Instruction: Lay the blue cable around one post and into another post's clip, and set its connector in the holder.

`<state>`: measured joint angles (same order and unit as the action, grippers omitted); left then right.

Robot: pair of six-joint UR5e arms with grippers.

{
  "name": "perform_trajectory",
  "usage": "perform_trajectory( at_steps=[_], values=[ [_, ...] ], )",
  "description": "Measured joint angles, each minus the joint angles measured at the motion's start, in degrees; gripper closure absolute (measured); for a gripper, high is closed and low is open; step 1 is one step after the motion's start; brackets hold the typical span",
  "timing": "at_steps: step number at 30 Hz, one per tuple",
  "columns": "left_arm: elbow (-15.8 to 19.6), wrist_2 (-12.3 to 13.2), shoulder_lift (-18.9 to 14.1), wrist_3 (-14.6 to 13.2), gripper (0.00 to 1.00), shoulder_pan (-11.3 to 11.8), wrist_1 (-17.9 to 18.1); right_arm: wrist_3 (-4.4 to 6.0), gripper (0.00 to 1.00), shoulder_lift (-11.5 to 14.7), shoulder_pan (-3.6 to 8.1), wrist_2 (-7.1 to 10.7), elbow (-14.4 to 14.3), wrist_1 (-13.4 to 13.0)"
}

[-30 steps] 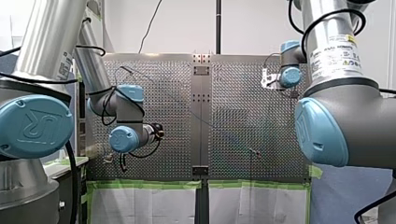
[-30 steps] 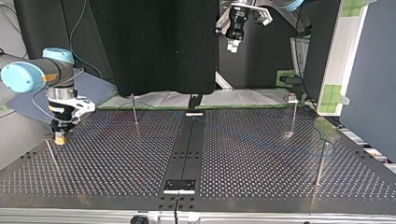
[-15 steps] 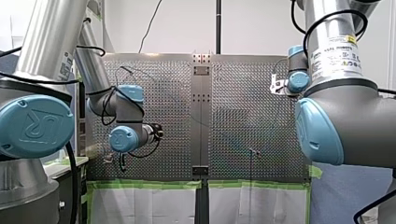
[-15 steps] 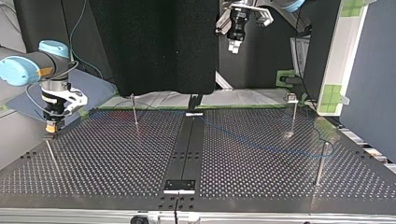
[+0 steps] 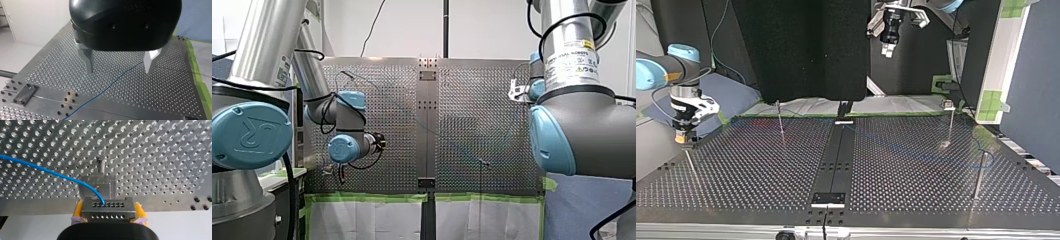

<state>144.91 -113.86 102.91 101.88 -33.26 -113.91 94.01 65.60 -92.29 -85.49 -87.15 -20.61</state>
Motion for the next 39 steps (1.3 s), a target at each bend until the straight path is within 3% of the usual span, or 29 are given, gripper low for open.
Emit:
perform_trajectory(
  at_steps=[7,11,23,30,39],
  values=[
    [0.0,0.0,0.0,0.0,0.00,0.4,-1.2,1.30,1.00,-1.5,1.05,3.10,0.1,-1.6],
    [0.0,-0.1,0.0,0.0,0.00,0.7,-1.9,1.44,1.00,-2.0,1.84,5.10,0.5,-1.5],
    [0.0,-0.9,0.0,-0.2,0.00,2.0,-3.4,0.74,1.00,-3.5,3.80,10.77,2.9,0.5],
    [0.0,-1.0,0.0,-0.6,0.00,2.6,-3.8,-1.23,1.00,-5.6,4.01,13.74,4.6,1.9],
    [0.0,-1.0,0.0,-0.9,0.00,3.3,-4.0,-1.69,1.00,-6.0,4.07,18.06,5.1,1.5]
  ],
)
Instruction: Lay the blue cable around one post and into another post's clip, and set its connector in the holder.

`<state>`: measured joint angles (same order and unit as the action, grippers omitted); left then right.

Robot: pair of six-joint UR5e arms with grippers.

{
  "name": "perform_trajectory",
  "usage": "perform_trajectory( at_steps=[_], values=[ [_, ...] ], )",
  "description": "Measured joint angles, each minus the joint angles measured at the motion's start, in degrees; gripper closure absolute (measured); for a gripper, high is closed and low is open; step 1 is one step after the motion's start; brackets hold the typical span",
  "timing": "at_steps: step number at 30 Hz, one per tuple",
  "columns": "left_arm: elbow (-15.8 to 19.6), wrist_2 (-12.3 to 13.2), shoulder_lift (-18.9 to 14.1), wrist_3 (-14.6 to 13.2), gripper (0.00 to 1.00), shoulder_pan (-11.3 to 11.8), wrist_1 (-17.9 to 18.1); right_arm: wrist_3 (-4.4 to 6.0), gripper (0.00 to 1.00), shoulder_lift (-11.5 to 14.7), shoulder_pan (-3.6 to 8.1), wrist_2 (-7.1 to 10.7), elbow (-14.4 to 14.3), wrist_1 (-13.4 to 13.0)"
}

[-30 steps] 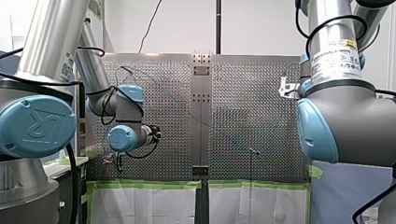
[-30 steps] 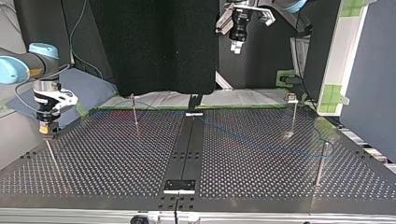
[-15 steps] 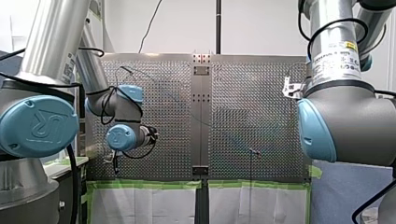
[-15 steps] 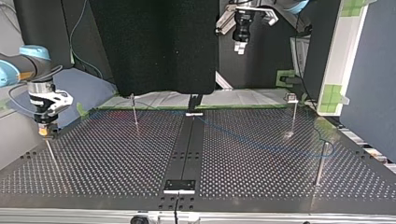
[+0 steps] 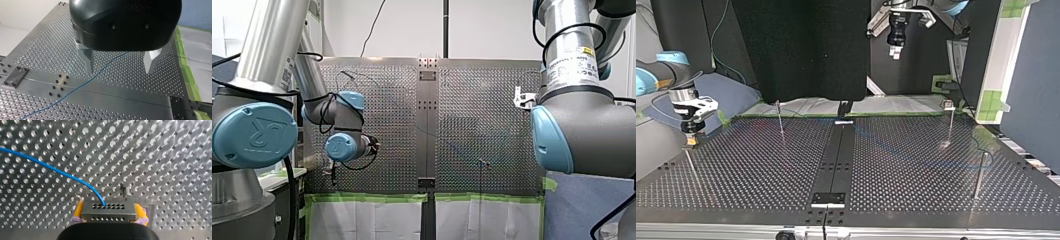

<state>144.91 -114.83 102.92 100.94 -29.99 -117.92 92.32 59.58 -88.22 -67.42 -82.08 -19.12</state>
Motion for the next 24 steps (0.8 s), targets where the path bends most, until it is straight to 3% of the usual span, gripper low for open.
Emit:
perform_trajectory(
  at_steps=[4,11,13,16,24],
  values=[
    [0.0,0.0,0.0,-0.3,0.00,0.3,-0.1,-1.05,1.00,0.1,-0.22,0.93,0.0,1.0],
    [0.0,0.0,0.0,-0.4,0.00,0.8,-0.1,-5.01,1.00,1.5,-0.67,-2.16,-0.9,4.8],
    [0.0,0.0,0.0,-0.4,0.00,0.9,0.0,-5.37,1.00,2.0,-0.75,-2.69,-1.3,5.1],
    [0.0,0.0,0.0,-0.5,0.00,1.2,0.0,-4.68,1.00,3.3,-0.68,-2.27,-2.6,4.3],
    [0.1,0.0,0.0,-1.4,0.00,1.8,-0.2,-0.82,1.00,7.2,-0.27,-1.48,-6.3,0.4]
  ],
)
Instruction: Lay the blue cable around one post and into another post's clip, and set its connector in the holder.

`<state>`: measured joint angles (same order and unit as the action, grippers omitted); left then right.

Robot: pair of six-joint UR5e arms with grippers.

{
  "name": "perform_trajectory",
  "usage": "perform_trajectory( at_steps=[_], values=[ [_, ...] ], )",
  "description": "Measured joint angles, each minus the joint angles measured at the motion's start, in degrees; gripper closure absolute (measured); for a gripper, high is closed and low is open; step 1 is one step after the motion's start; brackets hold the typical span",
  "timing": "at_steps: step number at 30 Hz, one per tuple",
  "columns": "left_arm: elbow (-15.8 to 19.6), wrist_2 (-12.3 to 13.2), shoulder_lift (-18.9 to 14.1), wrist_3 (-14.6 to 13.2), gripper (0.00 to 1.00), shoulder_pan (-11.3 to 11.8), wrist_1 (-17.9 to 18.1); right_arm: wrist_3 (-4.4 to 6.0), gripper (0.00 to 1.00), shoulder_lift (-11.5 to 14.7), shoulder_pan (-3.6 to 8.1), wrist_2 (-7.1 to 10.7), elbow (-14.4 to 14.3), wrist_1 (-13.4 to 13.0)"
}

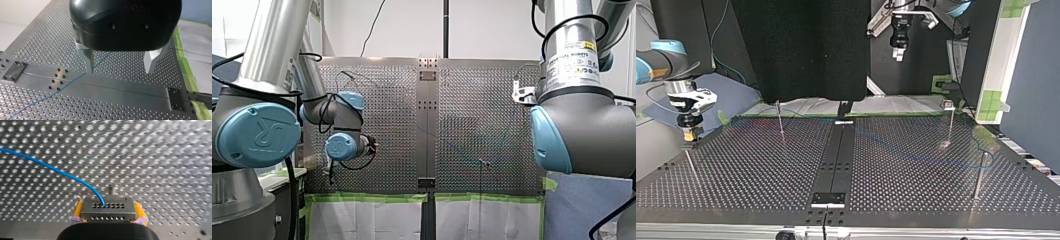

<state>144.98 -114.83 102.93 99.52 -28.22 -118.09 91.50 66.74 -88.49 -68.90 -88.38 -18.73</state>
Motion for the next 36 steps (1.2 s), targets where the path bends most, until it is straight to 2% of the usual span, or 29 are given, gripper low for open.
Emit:
perform_trajectory(
  at_steps=[5,8,17,28,36],
  values=[
    [0.1,0.0,0.0,-0.4,0.00,0.3,-0.1,2.60,1.00,-0.3,0.17,-0.06,0.5,-2.6],
    [0.2,0.1,0.0,-0.5,0.00,0.4,-0.1,3.43,1.00,-1.2,0.30,-0.11,1.4,-3.4],
    [0.3,0.2,0.0,-0.8,0.00,0.8,-0.1,2.76,1.00,-4.9,0.44,-0.21,2.8,-3.3],
    [0.3,0.3,0.0,-0.9,0.00,1.5,-0.1,2.69,1.00,-5.3,0.82,0.03,3.3,-3.2],
    [0.3,0.4,0.0,-1.3,0.00,1.9,-0.2,2.71,1.00,-5.3,1.06,1.48,4.0,-3.1]
  ],
)
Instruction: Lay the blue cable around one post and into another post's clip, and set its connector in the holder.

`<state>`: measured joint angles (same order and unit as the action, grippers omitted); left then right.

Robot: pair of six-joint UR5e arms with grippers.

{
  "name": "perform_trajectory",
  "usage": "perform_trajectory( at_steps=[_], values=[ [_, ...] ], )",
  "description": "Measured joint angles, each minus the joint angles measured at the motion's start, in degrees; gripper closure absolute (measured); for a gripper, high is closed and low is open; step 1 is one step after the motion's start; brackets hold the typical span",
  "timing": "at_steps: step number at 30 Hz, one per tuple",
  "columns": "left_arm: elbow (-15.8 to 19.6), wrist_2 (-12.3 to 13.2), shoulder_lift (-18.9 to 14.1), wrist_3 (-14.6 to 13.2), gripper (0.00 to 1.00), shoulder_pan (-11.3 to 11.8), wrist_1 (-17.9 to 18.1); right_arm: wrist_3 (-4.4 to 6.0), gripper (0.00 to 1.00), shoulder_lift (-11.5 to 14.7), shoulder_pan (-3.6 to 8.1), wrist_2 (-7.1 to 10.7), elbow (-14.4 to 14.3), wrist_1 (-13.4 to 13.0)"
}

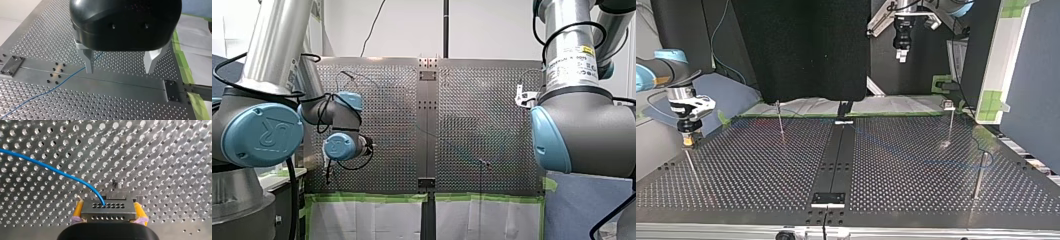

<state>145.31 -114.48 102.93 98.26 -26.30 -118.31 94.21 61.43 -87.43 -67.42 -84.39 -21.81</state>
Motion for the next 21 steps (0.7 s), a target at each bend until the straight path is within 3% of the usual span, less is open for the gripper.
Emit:
perform_trajectory(
  at_steps=[10,21],
  values=[
    [0.0,0.0,0.0,-0.6,0.00,0.4,-0.7,0.33,1.00,0.0,0.19,2.32,1.2,1.5],
    [0.0,0.0,0.0,-0.8,0.00,0.7,-1.2,0.54,1.00,0.0,1.62,5.43,1.4,1.8]
  ],
)
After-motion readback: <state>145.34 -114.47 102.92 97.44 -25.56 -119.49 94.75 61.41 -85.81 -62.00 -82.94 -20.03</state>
